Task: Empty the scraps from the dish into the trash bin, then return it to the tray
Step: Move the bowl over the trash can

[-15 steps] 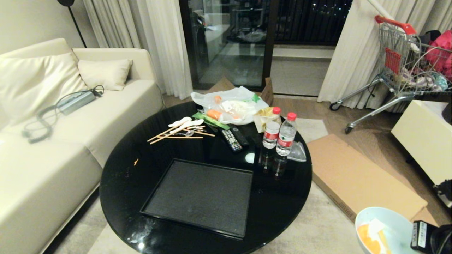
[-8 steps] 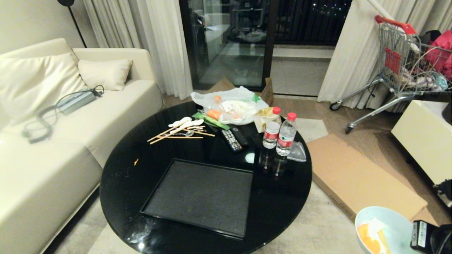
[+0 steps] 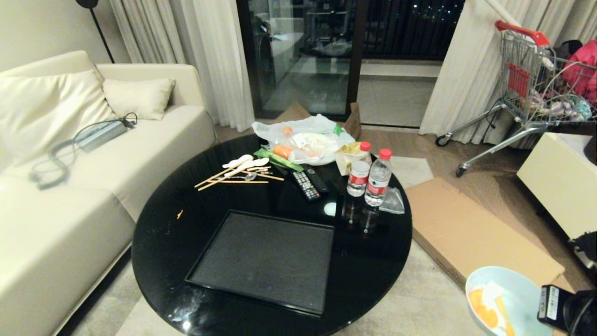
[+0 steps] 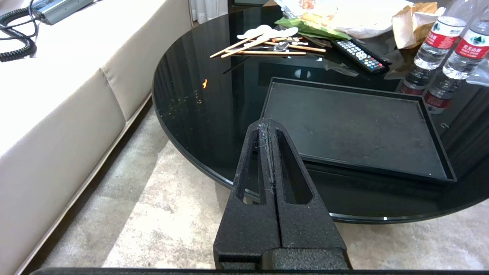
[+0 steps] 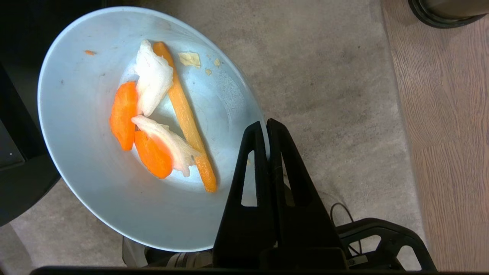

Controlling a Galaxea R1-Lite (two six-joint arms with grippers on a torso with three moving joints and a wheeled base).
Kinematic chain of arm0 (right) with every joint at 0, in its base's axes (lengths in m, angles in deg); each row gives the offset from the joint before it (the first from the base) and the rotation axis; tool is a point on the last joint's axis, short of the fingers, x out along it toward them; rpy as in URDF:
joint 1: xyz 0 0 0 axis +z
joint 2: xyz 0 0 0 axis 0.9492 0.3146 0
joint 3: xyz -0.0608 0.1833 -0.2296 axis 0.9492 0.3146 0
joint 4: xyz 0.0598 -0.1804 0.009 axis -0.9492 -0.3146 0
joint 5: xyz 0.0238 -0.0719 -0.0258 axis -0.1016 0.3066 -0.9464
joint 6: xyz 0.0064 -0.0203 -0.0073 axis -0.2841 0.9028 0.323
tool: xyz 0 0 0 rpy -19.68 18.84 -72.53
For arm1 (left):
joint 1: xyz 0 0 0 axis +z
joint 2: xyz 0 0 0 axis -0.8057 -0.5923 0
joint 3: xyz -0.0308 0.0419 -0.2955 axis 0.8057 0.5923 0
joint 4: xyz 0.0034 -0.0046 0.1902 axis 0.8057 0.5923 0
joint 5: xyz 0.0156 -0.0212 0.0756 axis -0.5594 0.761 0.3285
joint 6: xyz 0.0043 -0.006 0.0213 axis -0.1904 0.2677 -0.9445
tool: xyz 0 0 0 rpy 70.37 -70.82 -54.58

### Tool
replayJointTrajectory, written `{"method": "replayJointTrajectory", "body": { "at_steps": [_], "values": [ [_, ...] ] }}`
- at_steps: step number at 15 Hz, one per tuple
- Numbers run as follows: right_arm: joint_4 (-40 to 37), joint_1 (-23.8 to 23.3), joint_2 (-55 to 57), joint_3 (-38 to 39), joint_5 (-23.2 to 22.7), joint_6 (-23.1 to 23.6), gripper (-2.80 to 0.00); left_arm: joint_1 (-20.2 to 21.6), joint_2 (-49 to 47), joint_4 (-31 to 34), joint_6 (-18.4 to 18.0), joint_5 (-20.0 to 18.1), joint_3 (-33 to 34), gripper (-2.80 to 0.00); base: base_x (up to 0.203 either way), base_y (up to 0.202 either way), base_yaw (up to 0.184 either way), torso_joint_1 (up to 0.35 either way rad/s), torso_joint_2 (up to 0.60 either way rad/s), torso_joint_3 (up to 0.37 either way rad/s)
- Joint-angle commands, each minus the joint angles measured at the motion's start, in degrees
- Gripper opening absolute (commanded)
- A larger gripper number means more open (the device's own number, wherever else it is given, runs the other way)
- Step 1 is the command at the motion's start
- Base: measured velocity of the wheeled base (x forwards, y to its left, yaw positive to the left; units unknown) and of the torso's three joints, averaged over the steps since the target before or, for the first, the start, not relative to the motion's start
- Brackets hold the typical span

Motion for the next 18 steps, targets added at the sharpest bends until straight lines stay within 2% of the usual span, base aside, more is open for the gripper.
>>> {"method": "replayJointTrajectory", "body": {
  "at_steps": [1, 8, 14, 18],
  "values": [
    [0.0, 0.0, 0.7, -0.2, 0.1, -0.2, -2.80, 0.0, 0.0, 0.0, 0.0, 0.0, 0.0, -2.80, 0.000, 0.000, 0.000, 0.000, 0.00, 0.000],
    [0.3, 0.0, 2.2, -0.3, 0.1, -0.2, -2.80, 0.0, 0.0, -0.1, 0.2, -0.1, 0.0, -2.80, 0.000, 0.000, 0.000, 0.000, 0.00, 0.000],
    [1.1, 0.1, 2.8, -0.2, 0.1, -0.2, -2.80, 0.0, 0.0, -0.1, 0.1, 0.0, 0.0, -2.80, -0.158, 0.000, -0.001, 0.002, 0.00, 0.003],
    [1.2, 0.0, 2.8, -0.5, 0.1, -0.2, -2.80, 0.0, 0.0, -0.1, 0.1, 0.0, 0.0, -2.80, -0.022, 0.000, 0.001, -0.003, 0.00, 0.002]
  ]
}}
